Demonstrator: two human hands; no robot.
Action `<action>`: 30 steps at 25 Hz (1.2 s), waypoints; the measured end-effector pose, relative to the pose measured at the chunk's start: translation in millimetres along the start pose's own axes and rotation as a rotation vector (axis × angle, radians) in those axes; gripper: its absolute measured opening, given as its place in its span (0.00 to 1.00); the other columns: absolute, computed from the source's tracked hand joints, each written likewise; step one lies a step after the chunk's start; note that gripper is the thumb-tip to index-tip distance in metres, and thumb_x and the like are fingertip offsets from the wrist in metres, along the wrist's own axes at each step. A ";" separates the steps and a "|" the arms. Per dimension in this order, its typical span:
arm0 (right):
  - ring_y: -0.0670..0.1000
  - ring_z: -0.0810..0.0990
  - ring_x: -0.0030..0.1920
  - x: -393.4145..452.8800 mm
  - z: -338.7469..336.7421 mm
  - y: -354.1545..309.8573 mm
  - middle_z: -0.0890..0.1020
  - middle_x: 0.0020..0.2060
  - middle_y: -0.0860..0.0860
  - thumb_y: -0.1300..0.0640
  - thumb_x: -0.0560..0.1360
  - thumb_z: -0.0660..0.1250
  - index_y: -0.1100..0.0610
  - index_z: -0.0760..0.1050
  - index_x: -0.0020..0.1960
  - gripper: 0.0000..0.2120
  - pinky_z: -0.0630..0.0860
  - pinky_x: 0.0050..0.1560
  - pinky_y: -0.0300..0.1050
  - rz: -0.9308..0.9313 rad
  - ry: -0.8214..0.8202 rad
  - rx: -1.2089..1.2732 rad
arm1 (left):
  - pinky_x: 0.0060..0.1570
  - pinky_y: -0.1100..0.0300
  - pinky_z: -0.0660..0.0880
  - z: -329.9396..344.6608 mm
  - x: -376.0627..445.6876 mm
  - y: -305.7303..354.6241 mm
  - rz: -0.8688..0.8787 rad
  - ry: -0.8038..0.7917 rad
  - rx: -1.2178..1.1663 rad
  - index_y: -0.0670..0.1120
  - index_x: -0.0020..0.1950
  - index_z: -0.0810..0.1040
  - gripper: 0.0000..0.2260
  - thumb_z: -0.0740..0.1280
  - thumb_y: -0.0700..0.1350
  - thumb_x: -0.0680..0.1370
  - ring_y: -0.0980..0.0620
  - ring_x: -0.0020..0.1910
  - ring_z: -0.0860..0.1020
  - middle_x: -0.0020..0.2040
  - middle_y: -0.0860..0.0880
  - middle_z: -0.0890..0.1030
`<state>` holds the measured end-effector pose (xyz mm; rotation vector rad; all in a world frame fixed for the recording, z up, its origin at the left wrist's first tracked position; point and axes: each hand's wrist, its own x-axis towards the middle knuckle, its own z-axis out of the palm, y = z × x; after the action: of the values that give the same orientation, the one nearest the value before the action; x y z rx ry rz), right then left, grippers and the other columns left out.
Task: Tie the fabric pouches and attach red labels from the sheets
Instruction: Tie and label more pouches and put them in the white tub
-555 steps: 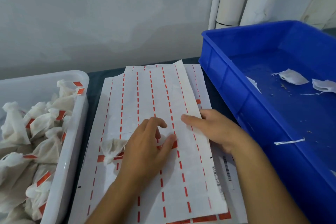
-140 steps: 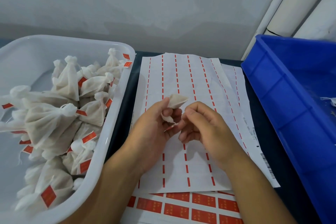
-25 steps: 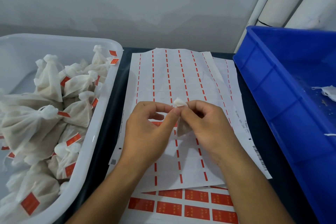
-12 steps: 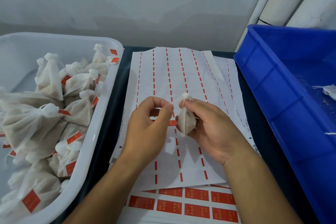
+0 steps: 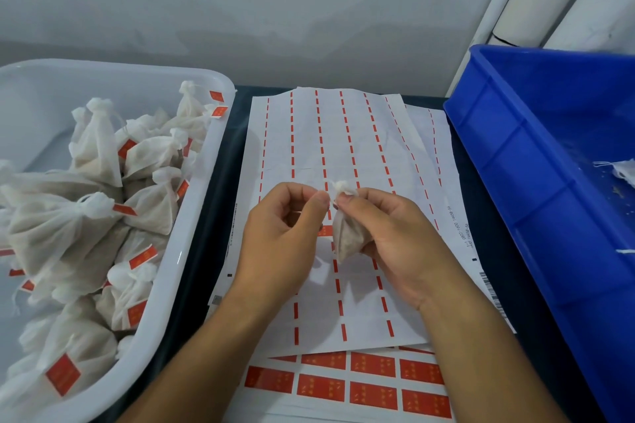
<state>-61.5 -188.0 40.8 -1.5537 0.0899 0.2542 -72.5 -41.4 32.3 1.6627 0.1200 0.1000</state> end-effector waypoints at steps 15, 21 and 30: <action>0.44 0.85 0.42 -1.2 -3.6 2.1 0.86 0.38 0.46 0.42 0.78 0.69 0.44 0.84 0.46 0.09 0.84 0.53 0.46 -0.020 0.069 -0.127 | 0.38 0.75 0.75 -1.2 -1.9 2.6 0.021 -0.026 0.072 0.58 0.51 0.81 0.02 0.69 0.54 0.80 0.62 0.47 0.81 0.47 0.63 0.82; 0.39 0.83 0.42 -2.4 -5.7 1.7 0.85 0.39 0.40 0.44 0.79 0.69 0.46 0.83 0.48 0.07 0.76 0.38 0.27 -0.097 0.050 -0.269 | 0.42 0.76 0.74 -1.4 -3.3 4.8 0.077 -0.058 0.113 0.56 0.47 0.85 0.04 0.71 0.52 0.80 0.63 0.46 0.82 0.42 0.62 0.85; 0.42 0.84 0.44 -3.9 -9.2 -2.1 0.86 0.43 0.45 0.52 0.79 0.71 0.49 0.84 0.52 0.05 0.79 0.44 0.31 -0.137 -0.025 -0.201 | 0.38 0.73 0.75 -5.0 -2.2 9.0 -0.016 -0.099 -0.019 0.54 0.40 0.83 0.12 0.66 0.45 0.82 0.62 0.39 0.81 0.39 0.56 0.84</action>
<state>-63.9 -197.5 43.6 -1.7475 -0.0641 0.1781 -75.2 -37.6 41.7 1.6441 0.0570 0.0066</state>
